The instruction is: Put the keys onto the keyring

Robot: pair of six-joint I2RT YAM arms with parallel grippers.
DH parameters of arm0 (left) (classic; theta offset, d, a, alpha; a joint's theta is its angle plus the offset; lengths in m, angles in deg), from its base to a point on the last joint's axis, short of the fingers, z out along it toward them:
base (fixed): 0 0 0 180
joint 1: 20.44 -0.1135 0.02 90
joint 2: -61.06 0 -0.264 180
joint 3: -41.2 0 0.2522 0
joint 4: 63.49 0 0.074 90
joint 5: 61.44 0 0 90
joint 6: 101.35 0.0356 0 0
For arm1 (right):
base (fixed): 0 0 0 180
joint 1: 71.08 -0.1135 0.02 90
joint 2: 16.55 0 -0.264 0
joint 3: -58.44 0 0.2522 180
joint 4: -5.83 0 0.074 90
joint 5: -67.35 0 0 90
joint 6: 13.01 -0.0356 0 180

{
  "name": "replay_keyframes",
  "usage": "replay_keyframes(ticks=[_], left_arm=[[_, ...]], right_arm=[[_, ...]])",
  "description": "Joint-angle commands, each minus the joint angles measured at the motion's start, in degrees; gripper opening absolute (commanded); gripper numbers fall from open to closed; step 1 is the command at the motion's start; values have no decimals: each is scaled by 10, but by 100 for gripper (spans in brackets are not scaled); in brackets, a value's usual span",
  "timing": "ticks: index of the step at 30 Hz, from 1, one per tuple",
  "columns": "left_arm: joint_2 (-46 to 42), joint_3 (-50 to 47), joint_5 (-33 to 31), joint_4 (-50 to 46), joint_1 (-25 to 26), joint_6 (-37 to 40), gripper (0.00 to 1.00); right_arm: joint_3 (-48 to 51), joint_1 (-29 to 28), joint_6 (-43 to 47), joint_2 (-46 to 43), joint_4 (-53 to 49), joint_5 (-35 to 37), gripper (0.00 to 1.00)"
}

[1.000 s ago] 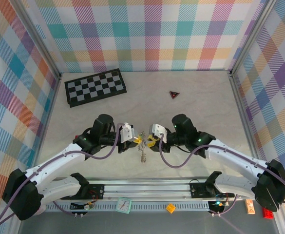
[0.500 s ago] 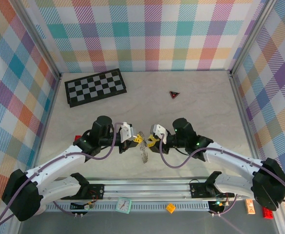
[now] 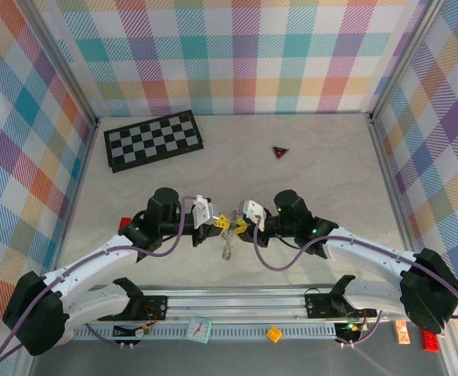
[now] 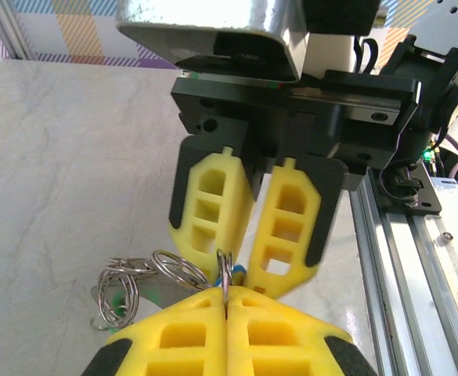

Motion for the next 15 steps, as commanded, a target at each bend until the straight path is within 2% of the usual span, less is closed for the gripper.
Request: replay_keyframes(ticks=[1,5,9,13,15], left_arm=[[-18,-7,14,39,7,-8,0],[-17,-10,21,48,7,-7,0],[-12,-21,30,79,13,7,0],[-7,-21,17,72,18,30,0],[-7,-21,12,66,21,38,0]], right_arm=[[3,-4,18,-11,-7,13,12],[-5,-4,38,-8,-41,23,5],[-18,-5,42,11,-62,-4,0],[-31,-6,46,20,-84,-23,0],[-32,-5,42,14,-87,-27,4]])
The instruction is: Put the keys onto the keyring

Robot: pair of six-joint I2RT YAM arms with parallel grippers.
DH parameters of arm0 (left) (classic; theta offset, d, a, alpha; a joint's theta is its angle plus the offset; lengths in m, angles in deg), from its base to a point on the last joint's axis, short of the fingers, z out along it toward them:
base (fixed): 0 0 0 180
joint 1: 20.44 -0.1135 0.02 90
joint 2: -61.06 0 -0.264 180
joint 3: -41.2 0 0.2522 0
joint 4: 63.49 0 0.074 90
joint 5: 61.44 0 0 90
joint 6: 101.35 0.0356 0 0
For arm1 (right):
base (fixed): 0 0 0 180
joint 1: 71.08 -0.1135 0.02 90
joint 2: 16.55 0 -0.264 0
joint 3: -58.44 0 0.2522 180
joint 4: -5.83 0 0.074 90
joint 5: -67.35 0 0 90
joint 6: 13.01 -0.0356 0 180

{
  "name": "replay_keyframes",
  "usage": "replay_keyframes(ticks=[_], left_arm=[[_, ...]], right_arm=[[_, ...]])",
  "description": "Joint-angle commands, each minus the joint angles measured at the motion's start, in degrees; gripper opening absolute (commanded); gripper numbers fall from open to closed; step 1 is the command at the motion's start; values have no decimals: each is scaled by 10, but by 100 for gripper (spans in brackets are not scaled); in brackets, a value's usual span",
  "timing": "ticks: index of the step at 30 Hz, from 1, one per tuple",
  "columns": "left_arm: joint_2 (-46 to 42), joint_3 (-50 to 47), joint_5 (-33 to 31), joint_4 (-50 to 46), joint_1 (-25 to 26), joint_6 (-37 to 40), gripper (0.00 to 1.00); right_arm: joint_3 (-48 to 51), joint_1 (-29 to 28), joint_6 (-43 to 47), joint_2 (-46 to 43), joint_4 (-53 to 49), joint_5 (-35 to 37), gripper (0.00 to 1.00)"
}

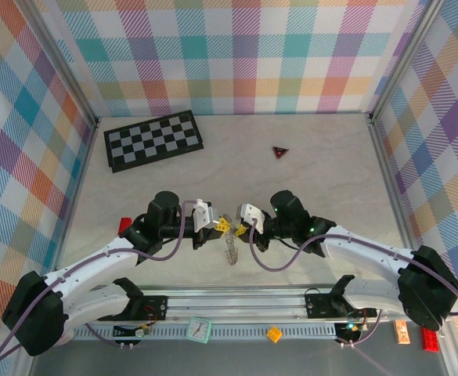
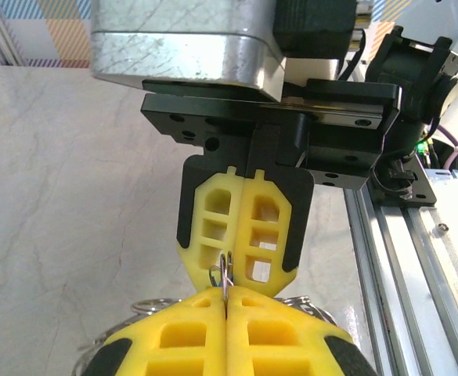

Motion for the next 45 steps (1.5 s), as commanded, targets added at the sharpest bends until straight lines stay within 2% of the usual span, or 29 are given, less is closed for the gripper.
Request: replay_keyframes(ticks=[1,4,6,10,17,32,33,37,38,40,45], left_arm=[[-4,0,8,38,12,30,0],[-4,-2,6,37,13,33,0],[-5,-5,6,39,13,34,0],[-5,-6,11,41,13,38,0],[3,-5,37,49,13,36,0],[6,-5,55,60,13,29,0],[5,-5,55,61,13,28,0],[6,-3,44,55,13,26,0],[6,0,35,48,13,25,4],[2,8,7,21,13,30,20],[-1,40,-23,-69,13,65,23]], right_arm=[[-14,-1,9,-7,-29,-22,10],[-2,2,8,-35,-33,-3,24],[9,8,15,-56,-42,12,28],[15,11,19,-94,-50,26,29],[13,11,-36,-98,16,-28,28],[12,10,-60,-43,87,-74,18],[11,10,-59,-42,87,-75,17],[4,10,-42,-42,66,-75,0],[0,10,-34,-44,54,-72,0],[-14,10,-6,-49,13,-60,0],[-72,7,71,-43,-119,-29,0]])
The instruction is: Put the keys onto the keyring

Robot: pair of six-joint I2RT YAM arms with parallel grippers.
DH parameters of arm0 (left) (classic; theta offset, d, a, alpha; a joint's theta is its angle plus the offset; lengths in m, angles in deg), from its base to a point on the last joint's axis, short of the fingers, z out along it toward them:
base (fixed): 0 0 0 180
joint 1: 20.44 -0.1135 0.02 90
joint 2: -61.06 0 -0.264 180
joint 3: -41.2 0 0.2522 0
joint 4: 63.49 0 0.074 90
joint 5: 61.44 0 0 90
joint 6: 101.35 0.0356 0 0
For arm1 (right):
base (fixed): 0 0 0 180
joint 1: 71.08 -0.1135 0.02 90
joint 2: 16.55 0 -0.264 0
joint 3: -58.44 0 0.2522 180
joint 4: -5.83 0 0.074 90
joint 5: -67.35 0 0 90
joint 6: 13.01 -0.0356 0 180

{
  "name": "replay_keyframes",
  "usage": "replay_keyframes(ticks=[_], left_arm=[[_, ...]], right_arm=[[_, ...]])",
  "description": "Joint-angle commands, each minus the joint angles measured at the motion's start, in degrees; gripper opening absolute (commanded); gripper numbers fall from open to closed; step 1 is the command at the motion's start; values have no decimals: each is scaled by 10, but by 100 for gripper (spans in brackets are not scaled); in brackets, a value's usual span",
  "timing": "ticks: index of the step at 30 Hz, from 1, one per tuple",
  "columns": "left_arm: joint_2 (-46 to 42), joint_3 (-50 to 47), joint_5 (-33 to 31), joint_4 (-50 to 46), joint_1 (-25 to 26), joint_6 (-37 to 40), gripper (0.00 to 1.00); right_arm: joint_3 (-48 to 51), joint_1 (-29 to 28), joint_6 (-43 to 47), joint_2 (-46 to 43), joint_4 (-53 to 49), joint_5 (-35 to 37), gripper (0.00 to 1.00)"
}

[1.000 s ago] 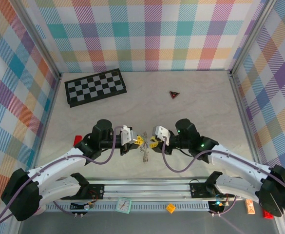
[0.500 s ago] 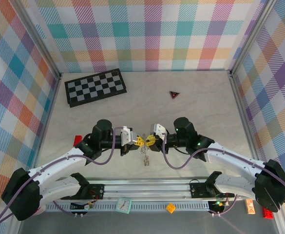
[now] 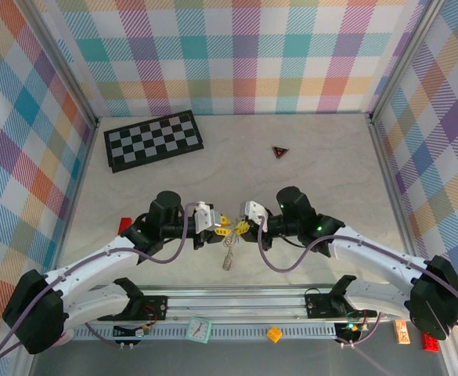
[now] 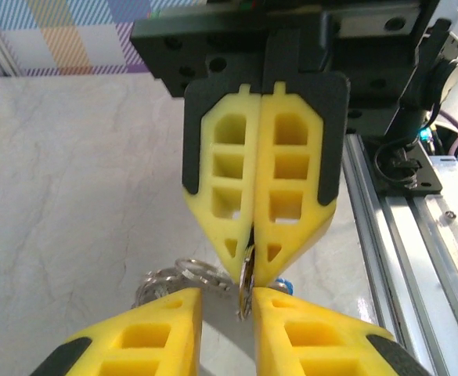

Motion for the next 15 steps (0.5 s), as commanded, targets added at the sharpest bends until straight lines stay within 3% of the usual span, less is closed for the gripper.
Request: replay_keyframes(ticks=[1,15], left_arm=[[-4,36,-15,-63,8,32,22],[9,69,-8,-106,9,50,17]], right_arm=[[-57,-4,72,6,-94,16,0],[-180,-42,176,69,-238,57,0]])
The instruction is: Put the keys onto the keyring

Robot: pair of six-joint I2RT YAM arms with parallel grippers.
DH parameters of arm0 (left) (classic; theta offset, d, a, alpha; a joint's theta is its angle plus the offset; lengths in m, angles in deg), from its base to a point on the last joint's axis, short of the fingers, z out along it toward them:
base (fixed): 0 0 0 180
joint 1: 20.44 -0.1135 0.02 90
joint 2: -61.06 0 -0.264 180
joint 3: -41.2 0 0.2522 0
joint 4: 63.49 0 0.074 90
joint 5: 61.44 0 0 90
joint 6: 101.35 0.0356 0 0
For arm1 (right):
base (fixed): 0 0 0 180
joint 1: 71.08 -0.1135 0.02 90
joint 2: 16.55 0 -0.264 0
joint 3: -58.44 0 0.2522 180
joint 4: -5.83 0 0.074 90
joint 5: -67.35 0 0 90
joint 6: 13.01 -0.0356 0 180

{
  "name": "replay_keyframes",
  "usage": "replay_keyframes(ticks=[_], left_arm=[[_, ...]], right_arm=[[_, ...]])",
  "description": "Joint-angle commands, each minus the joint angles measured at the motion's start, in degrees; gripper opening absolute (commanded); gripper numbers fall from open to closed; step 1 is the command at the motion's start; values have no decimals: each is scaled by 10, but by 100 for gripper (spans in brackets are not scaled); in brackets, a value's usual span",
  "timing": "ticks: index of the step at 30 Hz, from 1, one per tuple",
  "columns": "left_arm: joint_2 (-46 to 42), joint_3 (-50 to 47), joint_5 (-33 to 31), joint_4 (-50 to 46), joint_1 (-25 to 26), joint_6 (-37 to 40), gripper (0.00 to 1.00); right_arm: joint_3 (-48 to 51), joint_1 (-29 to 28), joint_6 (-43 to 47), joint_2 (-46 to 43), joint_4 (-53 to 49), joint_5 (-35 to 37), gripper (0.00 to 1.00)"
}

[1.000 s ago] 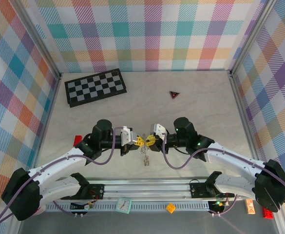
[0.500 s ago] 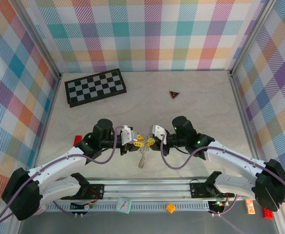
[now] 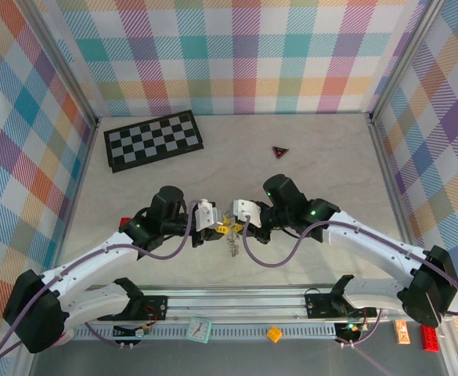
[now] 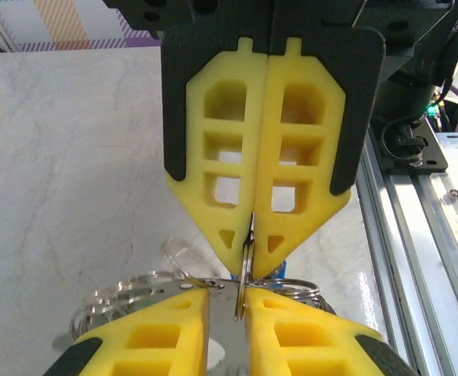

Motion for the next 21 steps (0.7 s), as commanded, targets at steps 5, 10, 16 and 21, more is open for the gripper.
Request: replay_keyframes(ticks=[5,10,16,21], left_arm=[[2,23,8,-17,9,16,4],[-11,11,13,-6,9,11,0],[-18,-37,51,107,9,-44,0],[-16,-54,71,143,9,-50,0]], right_arm=[[-40,-17,35,10,-39,-2,0],[20,1,-27,-33,40,-21,16],[115,35,-112,-75,172,-86,22],[141,37,-134,-75,210,-91,23]])
